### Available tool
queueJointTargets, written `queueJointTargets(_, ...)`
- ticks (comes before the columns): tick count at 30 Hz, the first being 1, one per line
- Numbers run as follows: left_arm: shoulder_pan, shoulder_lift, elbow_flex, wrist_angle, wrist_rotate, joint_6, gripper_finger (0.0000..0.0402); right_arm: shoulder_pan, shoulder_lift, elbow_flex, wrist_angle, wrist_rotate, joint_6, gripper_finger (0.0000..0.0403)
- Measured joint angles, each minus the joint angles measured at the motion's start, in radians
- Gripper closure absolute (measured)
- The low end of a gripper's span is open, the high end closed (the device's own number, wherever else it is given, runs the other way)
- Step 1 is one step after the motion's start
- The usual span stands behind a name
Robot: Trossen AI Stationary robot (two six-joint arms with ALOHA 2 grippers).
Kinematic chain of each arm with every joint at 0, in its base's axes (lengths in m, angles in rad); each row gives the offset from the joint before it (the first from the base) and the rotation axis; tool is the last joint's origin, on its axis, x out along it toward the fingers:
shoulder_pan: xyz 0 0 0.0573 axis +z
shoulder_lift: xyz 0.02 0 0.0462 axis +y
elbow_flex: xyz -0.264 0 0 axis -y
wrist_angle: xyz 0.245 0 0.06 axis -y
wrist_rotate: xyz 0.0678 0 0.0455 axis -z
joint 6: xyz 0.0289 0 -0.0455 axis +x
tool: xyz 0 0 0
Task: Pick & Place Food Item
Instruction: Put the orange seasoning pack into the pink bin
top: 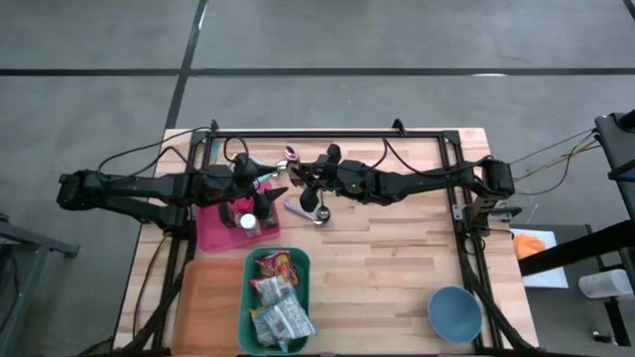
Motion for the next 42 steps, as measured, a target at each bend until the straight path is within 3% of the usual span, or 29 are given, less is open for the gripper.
queueJointTargets(14,0.0,0.0,0.0,0.04,-0.068,-0.004,0.0049,0.016,0.01,0.098,0.003,-0.082,0.005,0.0345)
queueJointTargets(32,0.0,0.0,0.001,0.095,-0.079,-0.007,0.0052,0.036,0.011,0.081,-0.003,-0.094,0.001,0.0345)
queueJointTargets(36,0.0,0.0,0.001,0.096,-0.076,-0.007,0.0079,0.037,0.011,0.081,-0.003,-0.101,0.005,0.0345)
queueJointTargets(42,0.0,0.0,0.001,0.098,-0.054,-0.008,0.0164,0.038,0.011,0.081,-0.003,-0.113,0.007,0.0345)
